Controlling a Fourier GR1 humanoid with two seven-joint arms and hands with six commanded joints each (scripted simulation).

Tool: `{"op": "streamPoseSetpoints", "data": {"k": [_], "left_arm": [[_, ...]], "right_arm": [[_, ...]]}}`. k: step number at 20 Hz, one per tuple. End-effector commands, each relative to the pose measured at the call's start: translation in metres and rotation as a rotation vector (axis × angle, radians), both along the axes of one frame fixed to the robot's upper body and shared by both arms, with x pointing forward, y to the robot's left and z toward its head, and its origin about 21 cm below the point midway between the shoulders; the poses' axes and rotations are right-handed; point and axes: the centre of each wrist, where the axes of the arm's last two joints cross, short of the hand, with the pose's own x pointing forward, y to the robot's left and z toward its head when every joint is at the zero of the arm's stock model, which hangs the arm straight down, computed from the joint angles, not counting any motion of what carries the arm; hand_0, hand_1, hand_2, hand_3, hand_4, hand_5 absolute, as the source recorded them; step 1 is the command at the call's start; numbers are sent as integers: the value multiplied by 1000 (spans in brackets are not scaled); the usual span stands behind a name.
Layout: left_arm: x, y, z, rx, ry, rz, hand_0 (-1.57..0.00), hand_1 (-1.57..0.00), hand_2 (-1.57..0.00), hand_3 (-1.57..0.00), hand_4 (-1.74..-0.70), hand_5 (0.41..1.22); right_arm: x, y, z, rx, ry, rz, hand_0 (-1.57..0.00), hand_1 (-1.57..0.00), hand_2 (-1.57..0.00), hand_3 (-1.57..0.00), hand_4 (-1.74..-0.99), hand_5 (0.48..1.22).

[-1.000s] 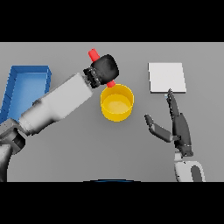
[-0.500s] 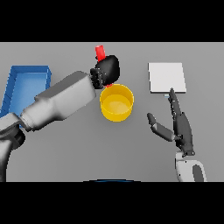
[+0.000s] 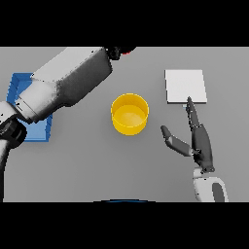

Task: Pick up the red beaker and tilt it to pour out 1 green nut into yellow bowl. Pick up the yellow bowl and place it on the metallic measuring scale.

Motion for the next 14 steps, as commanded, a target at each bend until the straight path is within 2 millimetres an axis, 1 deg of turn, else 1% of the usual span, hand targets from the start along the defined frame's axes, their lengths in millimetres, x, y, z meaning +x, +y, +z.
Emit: {"op": "streamPoseSetpoints", "data": {"k": [1, 3, 5, 6, 7, 8, 9, 10, 12, 13, 14], "left_arm": [[6, 5, 14, -44, -16, 7, -1571, -1571, -1571, -1571, -1720, 1221], [15, 20, 54, -185, -59, 91, -1571, -1571, -1571, -1571, -1722, 1221], [25, 43, 85, -380, -52, 231, -1571, -1571, -1571, -1571, -1728, 1221], [31, 65, 100, -534, -18, 325, -1571, -1571, -1571, -1523, -1731, 1221], [36, 91, 112, -672, 22, 388, -1571, -1571, -1571, -1515, -1733, 1221], [40, 117, 118, -823, 48, 466, -1571, -1571, -1571, -1509, -1735, 1221], [43, 136, 119, -966, 95, 521, -1571, -1571, -1571, -1507, -1736, 1221], [45, 164, 120, -1105, 146, 558, -1571, -1571, -1571, -1520, -1737, 1221], [48, 208, 105, -1326, 195, 639, -1571, -1571, -1571, -1538, -1738, 1221], [48, 230, 92, -1411, 205, 670, -1571, -1571, -1571, -1545, -1739, 1221], [48, 246, 79, -1493, 201, 712, -1571, -1571, -1571, -1550, -1739, 1221]], "right_arm": [[1, 0, -1, 3, 1, 9, 1, 1, 1, 1, -1131, 553], [-1, 2, -1, 11, 1, 19, 1, 1, 1, 1, -1117, 554], [-1, 1, -3, 19, -7, 35, 1, 1, 1, 1, -1104, 563], [2, -1, -1, 13, -11, 46, 1, 1, 1, 1, -1102, 572], [3, 2, -3, 9, -8, 51, 1, 1, 1, 1, -1104, 576], [3, 0, -4, 21, -5, 52, 1, 1, 1, 1, -1105, 578], [6, 0, -1, 19, -13, 52, 1, 1, 1, 1, -1114, 578], [6, -1, -3, 21, -10, 60, 1, 1, 1, 1, -1116, 582], [8, 1, -1, 6, -16, 60, 1, 1, 1, 1, -1118, 595], [10, -1, 1, 2, -5, 58, 1, 1, 1, 1, -1125, 601], [10, -1, 0, -26, -5, 57, 1, 1, 1, 1, -1127, 606]]}}
